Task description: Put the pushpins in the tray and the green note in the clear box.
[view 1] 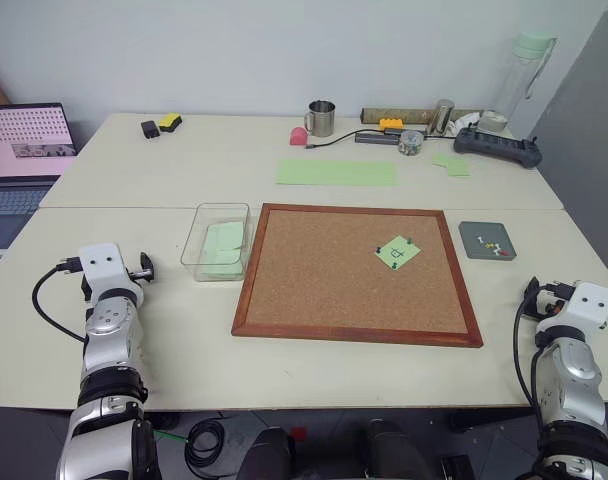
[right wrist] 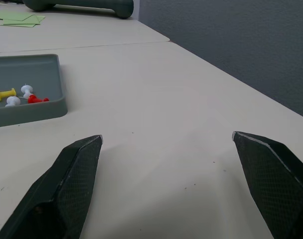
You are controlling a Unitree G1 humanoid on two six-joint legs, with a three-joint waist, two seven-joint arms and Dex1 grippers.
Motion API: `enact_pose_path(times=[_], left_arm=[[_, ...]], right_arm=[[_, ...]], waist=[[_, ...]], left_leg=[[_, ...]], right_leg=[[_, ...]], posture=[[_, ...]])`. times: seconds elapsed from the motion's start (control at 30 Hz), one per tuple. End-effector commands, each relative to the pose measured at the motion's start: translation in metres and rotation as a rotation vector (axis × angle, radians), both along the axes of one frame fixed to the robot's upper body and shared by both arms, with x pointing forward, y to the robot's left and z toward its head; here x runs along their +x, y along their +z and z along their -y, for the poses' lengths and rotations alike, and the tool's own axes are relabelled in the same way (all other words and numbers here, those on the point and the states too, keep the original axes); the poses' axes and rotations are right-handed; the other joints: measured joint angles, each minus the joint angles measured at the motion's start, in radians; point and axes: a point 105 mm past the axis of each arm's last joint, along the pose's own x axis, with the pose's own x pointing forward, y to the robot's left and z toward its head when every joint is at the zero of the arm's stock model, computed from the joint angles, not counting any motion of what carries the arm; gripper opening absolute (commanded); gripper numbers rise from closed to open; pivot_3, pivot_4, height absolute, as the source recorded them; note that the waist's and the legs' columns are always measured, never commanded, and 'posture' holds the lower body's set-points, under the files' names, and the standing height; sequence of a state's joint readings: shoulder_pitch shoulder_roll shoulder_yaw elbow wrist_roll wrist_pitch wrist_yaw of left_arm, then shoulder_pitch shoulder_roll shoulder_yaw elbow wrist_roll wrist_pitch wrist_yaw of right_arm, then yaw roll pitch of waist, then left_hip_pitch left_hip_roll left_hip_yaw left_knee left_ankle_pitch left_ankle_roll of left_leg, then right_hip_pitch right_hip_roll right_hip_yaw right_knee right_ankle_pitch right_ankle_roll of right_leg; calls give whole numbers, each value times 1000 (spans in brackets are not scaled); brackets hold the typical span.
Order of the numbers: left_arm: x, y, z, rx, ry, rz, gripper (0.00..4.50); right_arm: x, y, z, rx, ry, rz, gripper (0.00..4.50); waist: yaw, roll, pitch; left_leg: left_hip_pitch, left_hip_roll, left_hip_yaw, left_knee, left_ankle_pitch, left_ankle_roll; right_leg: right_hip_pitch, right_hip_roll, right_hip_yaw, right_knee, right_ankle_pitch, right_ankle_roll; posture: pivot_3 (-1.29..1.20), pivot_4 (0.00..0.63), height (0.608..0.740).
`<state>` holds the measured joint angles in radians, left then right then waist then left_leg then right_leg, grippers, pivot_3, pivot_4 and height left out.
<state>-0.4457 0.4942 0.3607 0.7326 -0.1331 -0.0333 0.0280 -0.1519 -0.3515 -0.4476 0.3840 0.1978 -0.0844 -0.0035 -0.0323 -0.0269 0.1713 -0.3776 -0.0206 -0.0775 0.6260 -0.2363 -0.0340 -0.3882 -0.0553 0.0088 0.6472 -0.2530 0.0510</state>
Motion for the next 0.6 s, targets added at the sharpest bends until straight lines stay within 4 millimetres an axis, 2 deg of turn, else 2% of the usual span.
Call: enact_pose_path(times=[0.03,0.27,0.37,0.47,0.6], left_arm=[[-2,2,-4,13,16,-7,4263],[2,1,2,-4,-18,-18,4263],[3,10,0,-11,-25,16,4263],[8,33,-4,-56,-53,119,4263],[19,92,-10,-79,-129,303,4263]], right_arm=[[-2,-1,3,-6,-11,-6,4391],[-3,4,9,-21,-28,5,4391],[-3,10,12,-33,-34,20,4391],[1,27,17,-60,-28,65,4391],[17,78,16,-131,70,173,4391]], waist=[[0,0,0],[1,0,0],[2,0,0],[3,0,1],[3,-2,7]], left_leg=[[0,0,0,0,0,0],[0,0,0,0,0,0],[0,0,0,0,0,0],[0,0,0,0,0,0],[-3,0,0,1,0,0]], right_leg=[[0,0,0,0,0,0],[0,0,0,0,0,0],[0,0,0,0,0,0],[0,0,0,0,0,0],[-2,0,-1,0,1,-2]], posture=[[0,150,740],[0,150,740],[0,150,740],[0,150,740],[0,150,740]])
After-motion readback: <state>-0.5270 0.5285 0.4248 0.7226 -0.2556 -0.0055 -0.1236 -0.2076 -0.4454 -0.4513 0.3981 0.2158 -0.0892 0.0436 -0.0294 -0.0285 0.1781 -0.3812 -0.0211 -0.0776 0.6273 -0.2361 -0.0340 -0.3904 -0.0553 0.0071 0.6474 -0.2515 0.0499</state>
